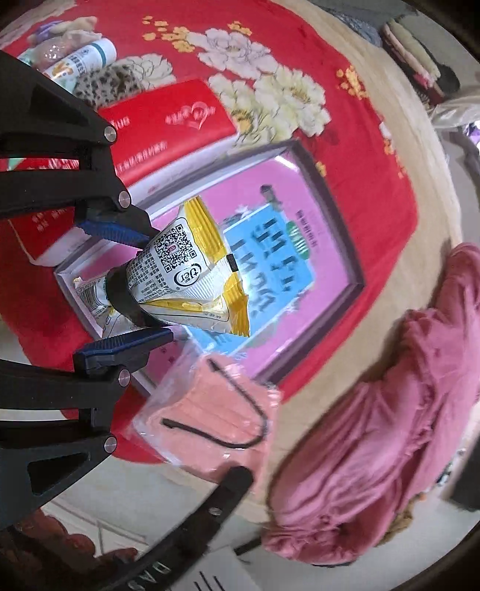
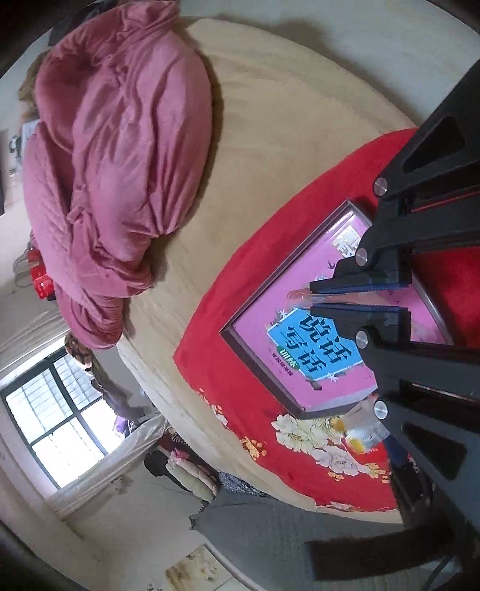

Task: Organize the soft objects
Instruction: 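Carry both items over the pink book tray and open the right tool to drop the mask, then lower the snack bag into the pink tray and open the left tool, then move both open tools back toward the remaining items on the blanket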

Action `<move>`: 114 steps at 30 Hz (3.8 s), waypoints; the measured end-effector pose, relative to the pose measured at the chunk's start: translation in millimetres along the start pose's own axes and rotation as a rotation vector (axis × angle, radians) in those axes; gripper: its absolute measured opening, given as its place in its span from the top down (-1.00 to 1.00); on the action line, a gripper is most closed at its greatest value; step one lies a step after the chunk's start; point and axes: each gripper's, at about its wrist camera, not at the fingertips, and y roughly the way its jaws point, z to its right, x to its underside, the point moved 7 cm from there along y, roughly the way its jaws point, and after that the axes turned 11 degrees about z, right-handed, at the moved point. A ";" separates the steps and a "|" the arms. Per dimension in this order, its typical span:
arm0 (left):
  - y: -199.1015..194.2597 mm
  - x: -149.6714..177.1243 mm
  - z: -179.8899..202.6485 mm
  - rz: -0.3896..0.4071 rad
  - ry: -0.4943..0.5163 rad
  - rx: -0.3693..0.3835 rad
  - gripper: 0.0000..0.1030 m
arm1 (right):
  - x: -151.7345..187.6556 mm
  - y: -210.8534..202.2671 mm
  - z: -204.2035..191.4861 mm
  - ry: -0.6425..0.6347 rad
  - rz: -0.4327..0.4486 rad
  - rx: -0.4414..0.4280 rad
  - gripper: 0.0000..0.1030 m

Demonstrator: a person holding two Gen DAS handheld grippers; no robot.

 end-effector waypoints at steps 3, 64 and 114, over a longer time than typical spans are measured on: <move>15.6 7.8 -1.0 -0.036 0.009 -0.014 0.13 | 6.0 11.3 4.8 -0.014 -0.007 0.033 0.89; -81.5 27.2 -56.5 0.119 -0.085 -0.004 -0.46 | 13.7 -47.0 -34.0 -0.179 0.043 0.136 -0.08; -193.5 249.4 -324.6 0.126 -0.594 -0.247 -0.48 | 205.7 -92.2 -263.4 -0.788 -0.123 -0.190 -0.15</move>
